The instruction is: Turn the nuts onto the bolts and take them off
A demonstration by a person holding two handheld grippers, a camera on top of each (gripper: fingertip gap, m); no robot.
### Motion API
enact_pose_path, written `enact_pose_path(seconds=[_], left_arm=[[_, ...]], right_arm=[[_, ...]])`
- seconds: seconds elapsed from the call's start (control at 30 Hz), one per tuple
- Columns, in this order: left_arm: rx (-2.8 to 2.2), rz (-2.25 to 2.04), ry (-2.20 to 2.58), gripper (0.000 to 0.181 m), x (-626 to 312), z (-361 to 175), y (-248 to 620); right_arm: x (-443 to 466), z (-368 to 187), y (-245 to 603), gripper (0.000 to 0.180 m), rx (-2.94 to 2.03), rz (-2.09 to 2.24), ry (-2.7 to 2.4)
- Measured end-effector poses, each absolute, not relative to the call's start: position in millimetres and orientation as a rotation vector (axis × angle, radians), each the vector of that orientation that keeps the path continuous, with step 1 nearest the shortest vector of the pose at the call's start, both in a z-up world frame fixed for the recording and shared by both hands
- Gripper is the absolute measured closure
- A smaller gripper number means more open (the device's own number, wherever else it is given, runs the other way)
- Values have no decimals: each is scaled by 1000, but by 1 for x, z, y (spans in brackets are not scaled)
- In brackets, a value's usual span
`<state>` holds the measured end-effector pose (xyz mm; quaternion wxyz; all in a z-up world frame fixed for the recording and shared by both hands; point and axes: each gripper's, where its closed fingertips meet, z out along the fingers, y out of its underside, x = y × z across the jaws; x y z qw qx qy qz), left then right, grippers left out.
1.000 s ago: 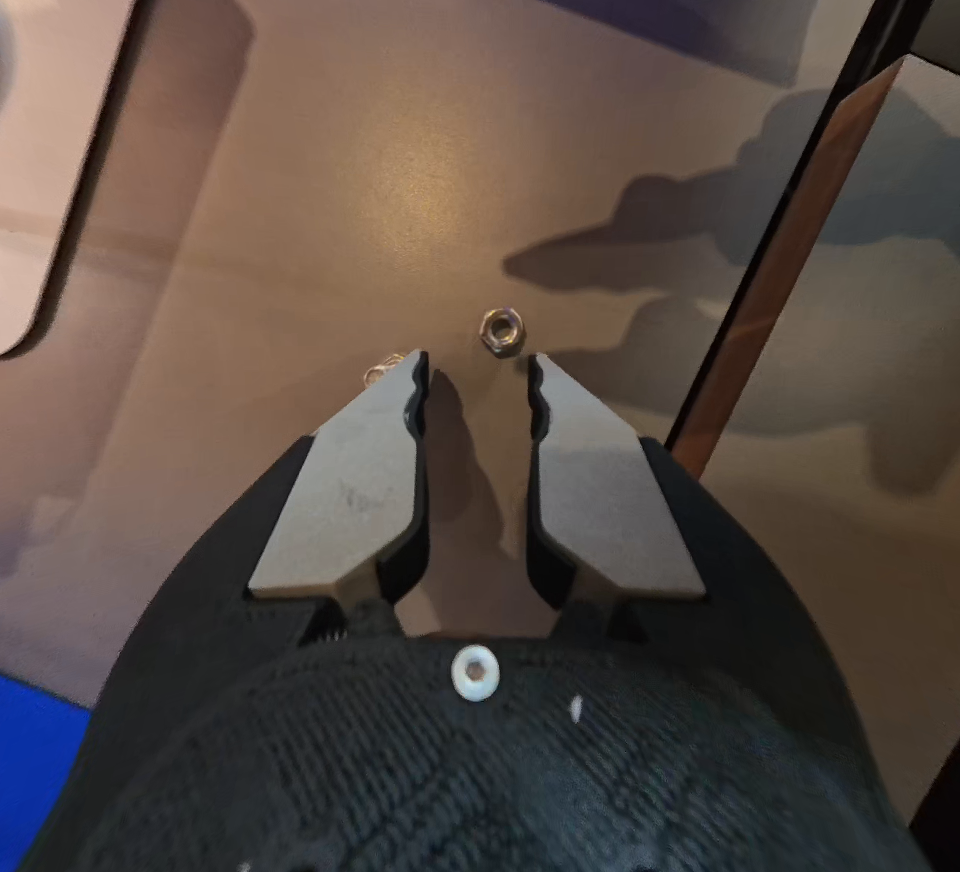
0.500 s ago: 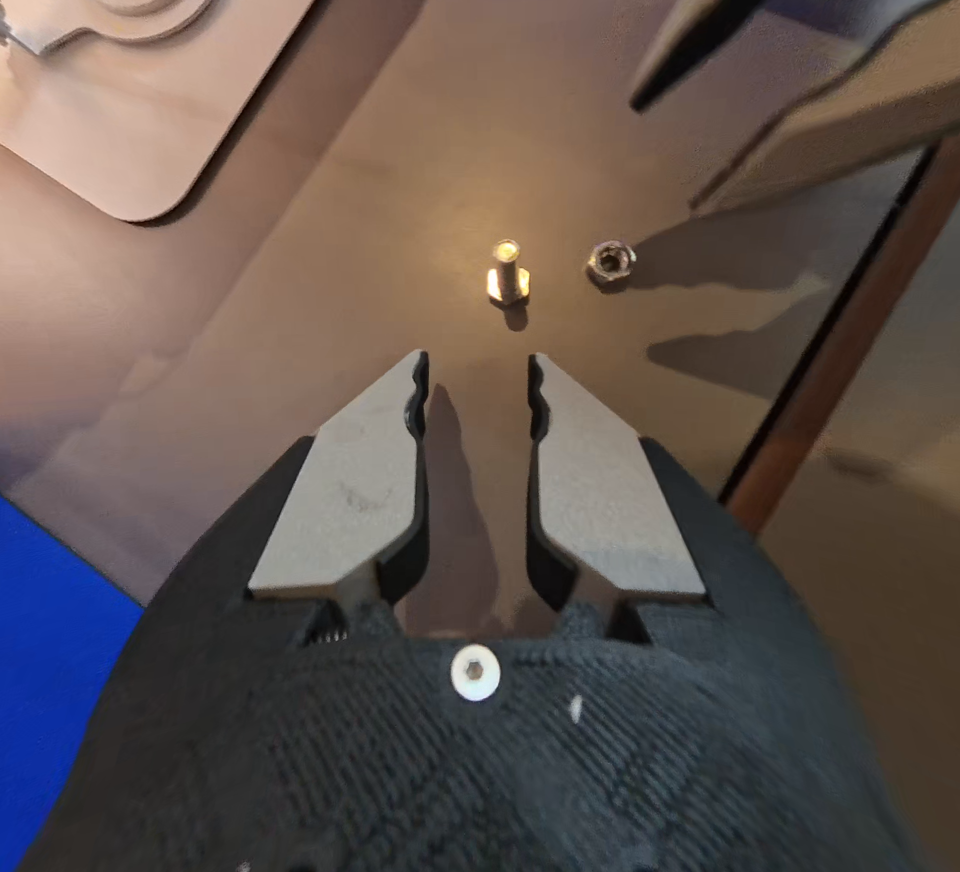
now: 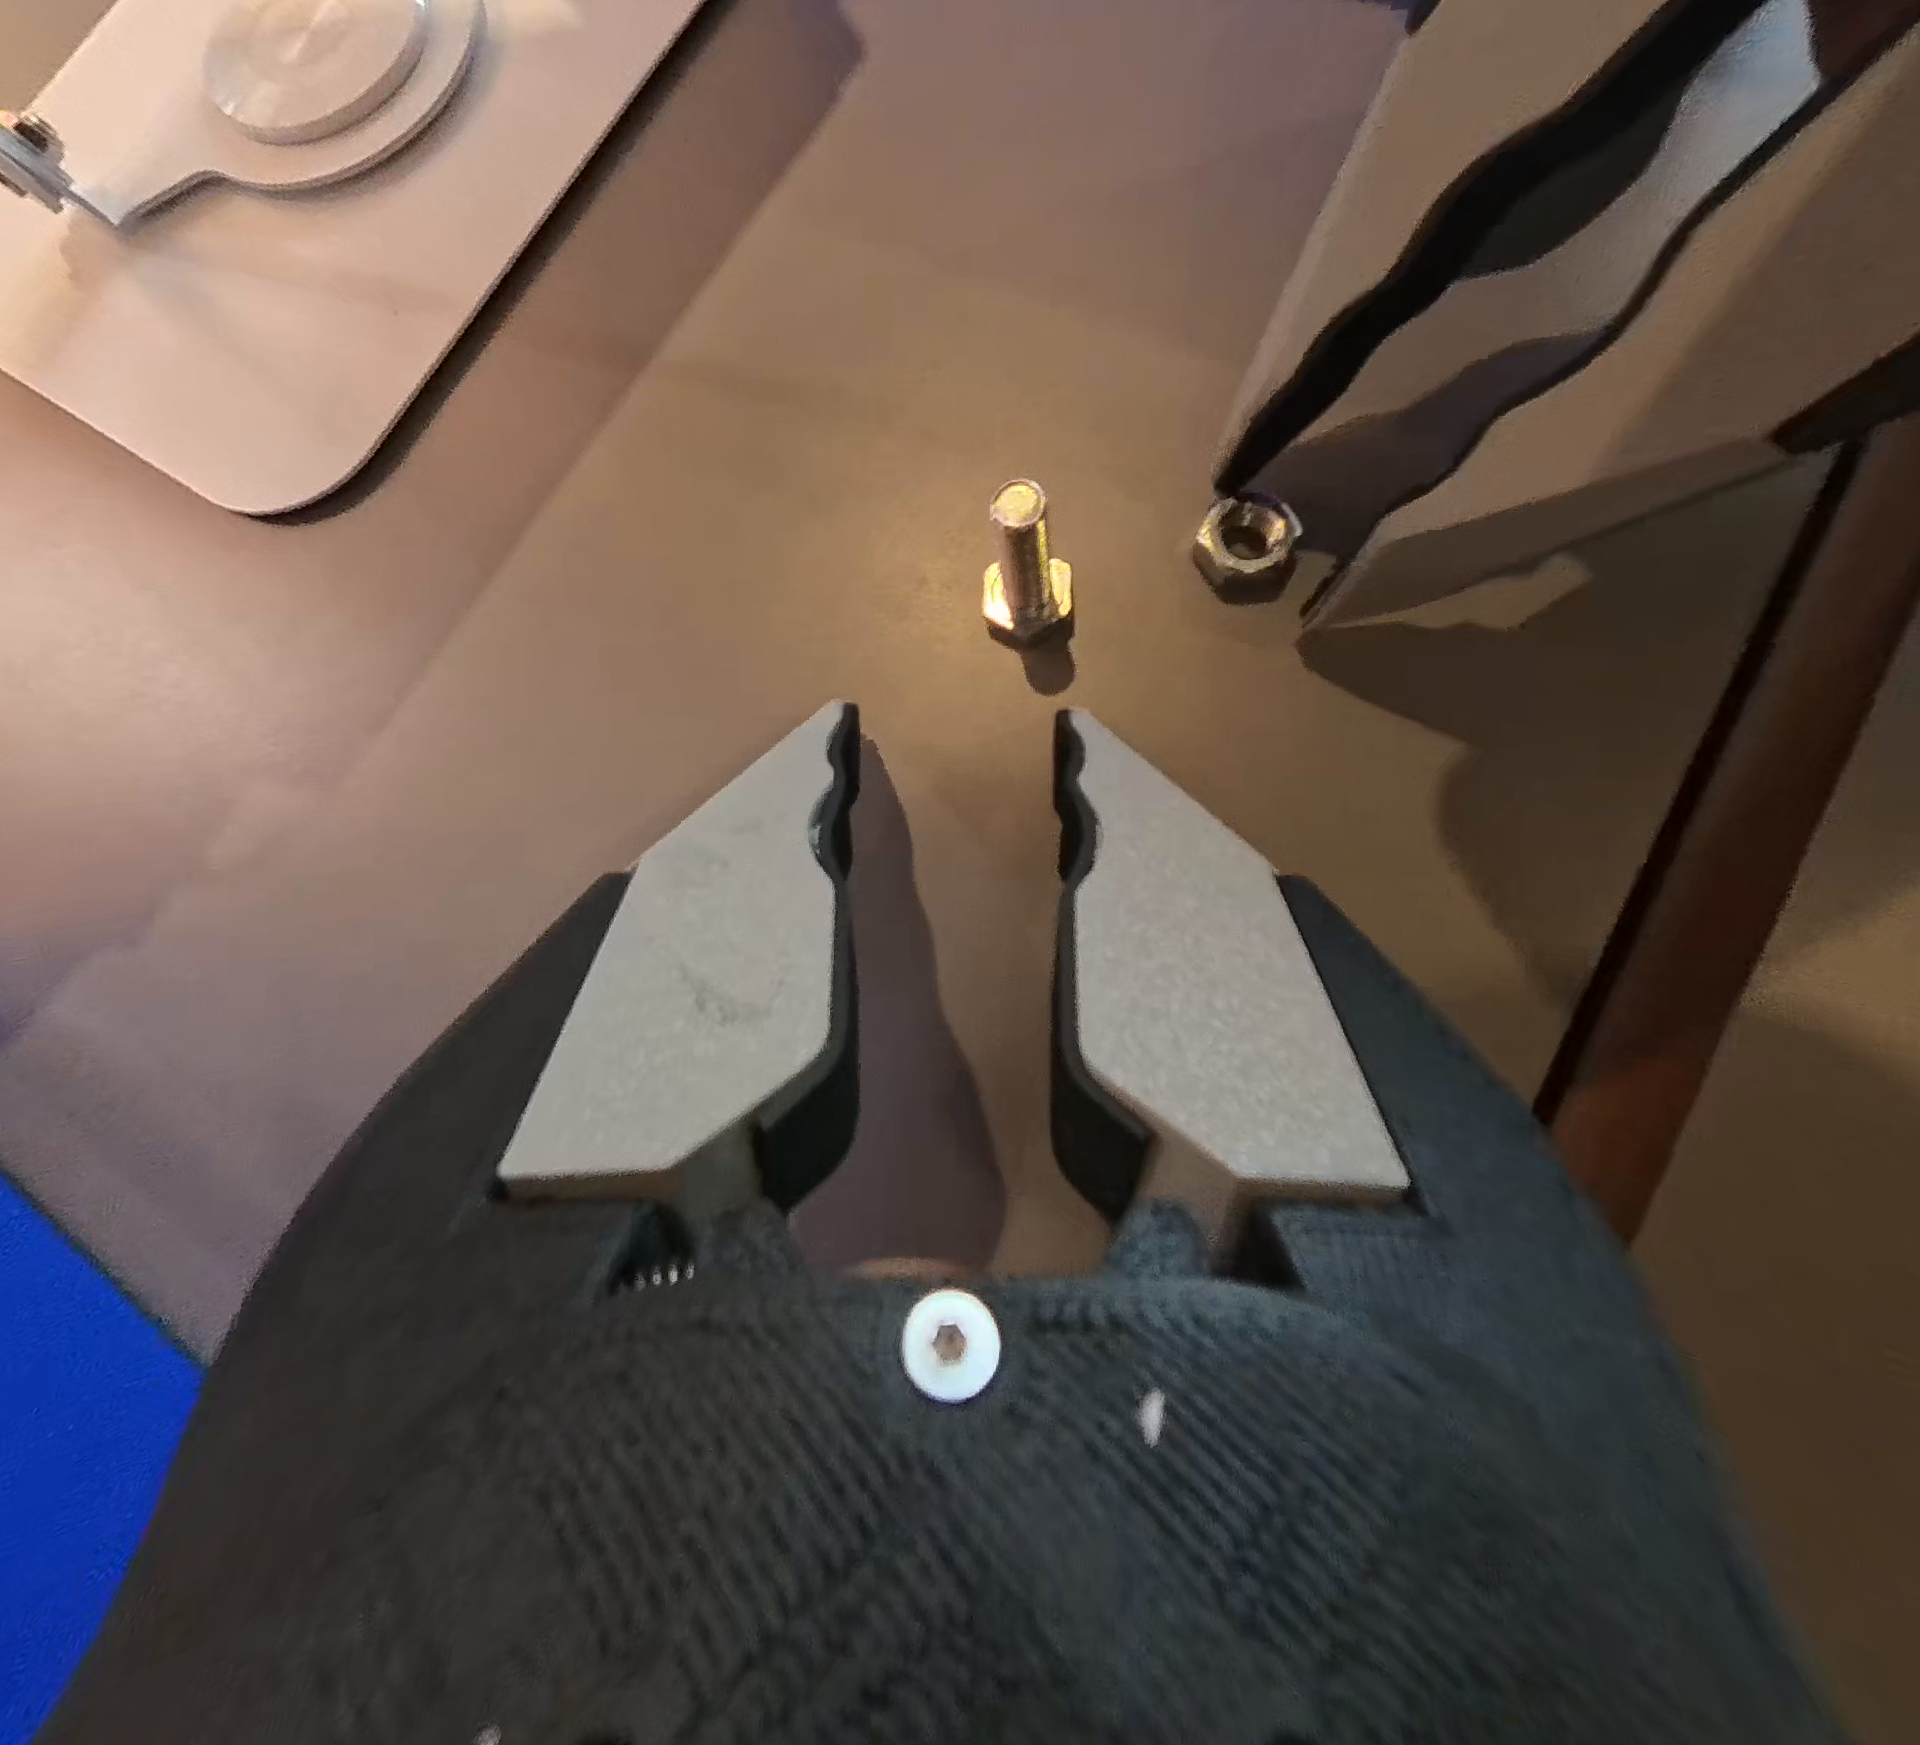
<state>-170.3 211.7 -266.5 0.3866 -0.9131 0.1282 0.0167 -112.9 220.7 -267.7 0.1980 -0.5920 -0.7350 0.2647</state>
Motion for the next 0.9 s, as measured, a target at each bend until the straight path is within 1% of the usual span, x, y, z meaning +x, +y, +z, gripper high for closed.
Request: enact_pose_path(seconds=[0.17,0.4,0.5,0.6,0.67,0.9], left_arm=[[-2281,-36,362,144,-159,-267,223],[-2236,-70,369,145,-157,-261,235],[-2224,-117,370,154,-153,-259,239],[-2228,-127,375,158,-152,-260,240],[-2221,-128,388,171,-150,-260,240],[-2215,-115,408,173,-149,-260,238]], right_arm=[[-114,-270,224,164,-1660,739,-2046],[-115,-270,227,164,-1675,763,-2033],[-114,-270,228,164,-1676,759,-2036],[-114,-270,228,164,-1680,764,-2034],[-114,-270,229,164,-1682,764,-2033],[-116,-269,230,165,-1682,775,-2024]])
